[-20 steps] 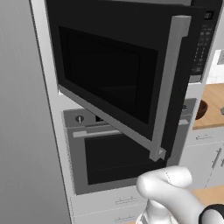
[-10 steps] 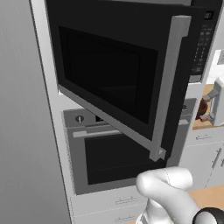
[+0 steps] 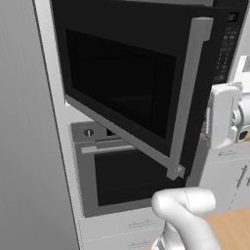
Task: Open the microwave, place the bowl with waffle inside the microwave, then close the microwave door and turn it on.
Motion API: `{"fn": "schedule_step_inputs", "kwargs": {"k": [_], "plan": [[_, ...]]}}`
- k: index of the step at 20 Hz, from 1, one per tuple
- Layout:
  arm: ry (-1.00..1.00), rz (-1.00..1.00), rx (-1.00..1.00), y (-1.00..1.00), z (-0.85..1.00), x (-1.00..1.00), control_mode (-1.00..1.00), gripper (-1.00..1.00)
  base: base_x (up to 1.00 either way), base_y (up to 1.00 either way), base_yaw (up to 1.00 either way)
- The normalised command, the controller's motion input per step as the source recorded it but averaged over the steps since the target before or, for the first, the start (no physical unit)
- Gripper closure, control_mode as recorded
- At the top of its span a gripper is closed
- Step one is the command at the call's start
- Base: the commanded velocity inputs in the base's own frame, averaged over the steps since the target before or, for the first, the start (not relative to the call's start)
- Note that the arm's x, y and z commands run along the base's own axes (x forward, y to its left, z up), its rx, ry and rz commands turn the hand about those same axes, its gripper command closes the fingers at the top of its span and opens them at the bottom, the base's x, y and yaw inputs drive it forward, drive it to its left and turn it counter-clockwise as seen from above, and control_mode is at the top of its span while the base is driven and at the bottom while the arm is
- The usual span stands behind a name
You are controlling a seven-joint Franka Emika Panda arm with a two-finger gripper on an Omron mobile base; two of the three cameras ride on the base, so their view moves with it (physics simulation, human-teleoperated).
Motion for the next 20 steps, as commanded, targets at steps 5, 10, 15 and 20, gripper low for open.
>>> {"fn": "schedule_step_inputs", "kwargs": {"k": [5, 10, 15, 20], "plan": [[0.14, 0.00, 0.00, 0.66, 0.12, 0.06, -1.00, -1.00, 0.00, 0.00, 0.00], [0.08, 0.00, 0.00, 0.72, 0.08, 0.04, -1.00, -1.00, 0.00, 0.00, 0.00], [0.05, 0.00, 0.00, 0.86, 0.00, 0.01, -1.00, -1.00, 0.00, 0.00, 0.00], [0.01, 0.00, -0.05, 1.00, 0.00, -0.11, -1.00, -1.00, 0.00, 0.00, 0.00]]}}
